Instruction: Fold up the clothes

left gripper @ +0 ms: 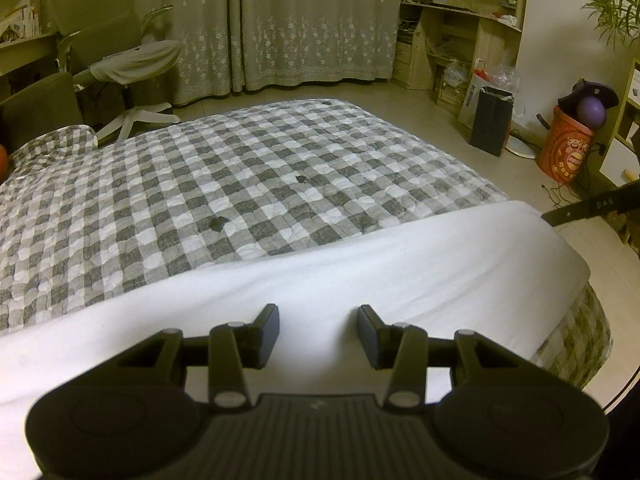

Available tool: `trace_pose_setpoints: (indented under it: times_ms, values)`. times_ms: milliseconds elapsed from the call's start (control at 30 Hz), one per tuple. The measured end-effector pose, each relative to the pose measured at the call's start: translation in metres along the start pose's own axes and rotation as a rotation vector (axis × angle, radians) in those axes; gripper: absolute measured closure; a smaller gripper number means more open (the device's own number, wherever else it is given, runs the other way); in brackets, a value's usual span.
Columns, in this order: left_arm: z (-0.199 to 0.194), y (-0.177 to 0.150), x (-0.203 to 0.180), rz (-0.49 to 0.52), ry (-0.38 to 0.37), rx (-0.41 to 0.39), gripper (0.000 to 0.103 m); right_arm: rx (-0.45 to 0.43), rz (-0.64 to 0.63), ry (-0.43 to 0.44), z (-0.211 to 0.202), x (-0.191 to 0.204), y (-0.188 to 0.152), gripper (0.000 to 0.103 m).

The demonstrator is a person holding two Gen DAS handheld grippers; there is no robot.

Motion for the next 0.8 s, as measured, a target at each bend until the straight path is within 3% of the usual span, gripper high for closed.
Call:
trace_pose_setpoints:
  times_ms: [100,433,667,800]
  values:
    - [-0.001,-0.001,0.000,-0.005,-0.003,-0.002,0.059,0.011,0.021,0.009,0.002,-0.003,-0.001,0.091]
    - [-0.013,0.007,0.018,-0.081,0.013,-0.049,0.058,-0.053,0.002,-0.053,-0.002,0.001,0.013,0.091]
    - [-0.042,-0.001,0.060,-0.169,0.088,-0.058,0.058,-0.132,-0.075,-0.033,0.002,0.055,0.030,0.091]
    - [-0.061,-0.007,0.089,-0.233,0.147,-0.055,0.058,-0.114,-0.170,0.027,0.020,0.116,0.030,0.090]
Point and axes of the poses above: each gripper's, at about its wrist camera, not at the fingertips, and z roughly the way its jaws point, x to its left, y to its top, the point moved 9 cm from there along z, roughly the way its jaws point, and after that the axes turned 7 degrees about z, right-handed, at the moved point
